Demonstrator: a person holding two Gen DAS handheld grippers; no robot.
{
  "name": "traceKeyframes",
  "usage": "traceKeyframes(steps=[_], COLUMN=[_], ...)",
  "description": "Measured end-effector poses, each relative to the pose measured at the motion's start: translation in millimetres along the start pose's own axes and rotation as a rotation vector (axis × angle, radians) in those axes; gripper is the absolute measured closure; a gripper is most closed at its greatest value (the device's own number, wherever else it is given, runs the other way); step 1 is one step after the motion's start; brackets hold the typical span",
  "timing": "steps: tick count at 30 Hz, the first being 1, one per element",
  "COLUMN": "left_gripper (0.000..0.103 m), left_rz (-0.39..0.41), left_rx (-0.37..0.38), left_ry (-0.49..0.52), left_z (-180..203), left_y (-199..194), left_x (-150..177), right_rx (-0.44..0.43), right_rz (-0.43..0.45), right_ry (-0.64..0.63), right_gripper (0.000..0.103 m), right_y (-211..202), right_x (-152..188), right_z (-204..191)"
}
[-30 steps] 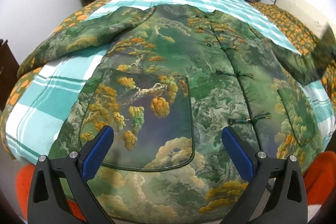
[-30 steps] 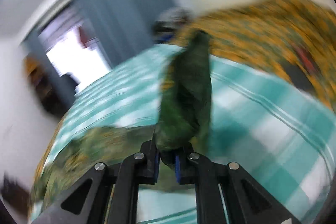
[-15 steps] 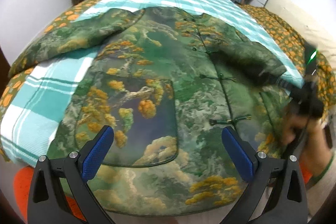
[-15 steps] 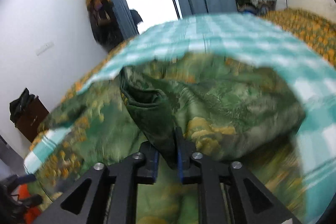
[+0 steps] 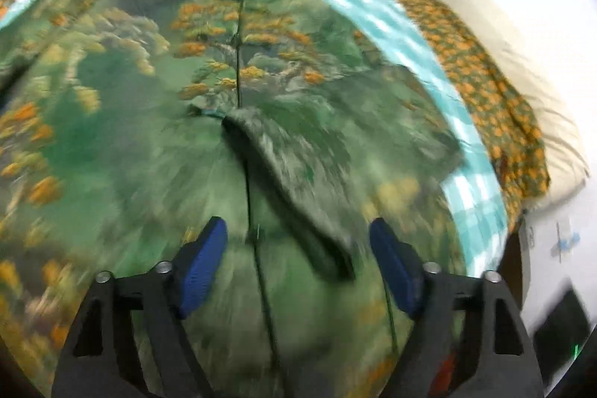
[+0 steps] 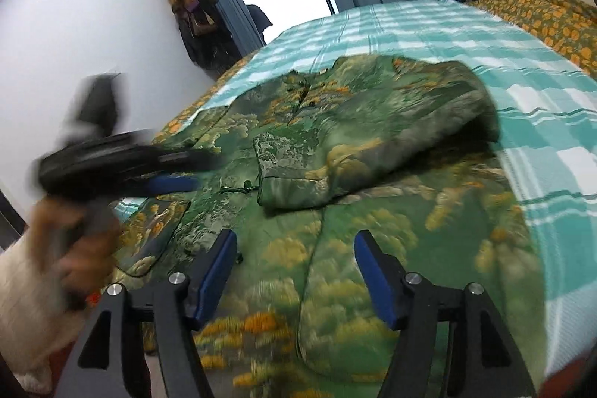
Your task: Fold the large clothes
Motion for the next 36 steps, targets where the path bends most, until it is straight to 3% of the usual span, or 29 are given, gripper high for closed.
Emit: traceKeyframes(steps=[3,5,6,8,12,16,19,23,27,29,31,35,36], left_gripper=[0.05,0.082,0.09,0.096,0.097,0.097,0.097,0.096,0.095,0.094,0.092,0.088,0.087], left_rz=[0.022,0.037,0.045,0.058,0.104,0.168,0.176,0.147,0.152,0.156,0.154,0.144,0.146], left_rx=[-0.075,-0.135,-0.149,-0.16,-0.159,-0.194,-0.227,-0.235,-0.241,-0.247,-0.259,-0.251,-0.245], left_ry=[0.026,0.069,0.088,0.12,0.168,0.195,0.169,0.14,0.125,0.118,0.123,0.11,0.107], left_z=[12,21,24,32,38,22,-5,-29,-38,-41,-45,-59,-62], left_y=[21,26,25,21,-3,-31,-34,-10,11,20,26,40,44], left_x=[-14,-17,-17,-16,-25,-63,-86,-93,-92,-92,-90,-82,-79], right_rx=[0.009,0.021,0.025,0.027,0.027,0.039,0.112,0.198,0.231,0.228,0.221,0.234,0.231], right_rz=[0.021,0.022,0.018,0.008,0.019,0.052,0.05,-0.007,-0.043,-0.059,-0.086,-0.264,-0.26], right_ry=[-0.033,-0.048,-0.046,-0.043,-0.028,-0.014,0.004,0.031,-0.004,-0.034,-0.029,0.031,0.034], right_gripper=[0.036,0.036,0.036,0.036,0.036,0.036,0.036,0.036,0.061,0.062,0.062,0.065,0.065], right_y=[-11,-12,-12,-9,-9,-13,-5,28,69,93,113,164,166], right_x=[5,7,10,12,11,-6,-34,-84,-127,-140,-142,-114,-111], right_z=[-2,-1,1,4,9,23,53,100,124,128,133,155,157])
Point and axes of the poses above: each gripper's, at about its wrist camera, not at the fingertips, and y roughly the way its jaws point, z to its right, x to its underside, the point moved 1 cm from there along y, roughly the way its jaws point, and after that the axes turned 3 degrees about -y, right-handed, at the moved point
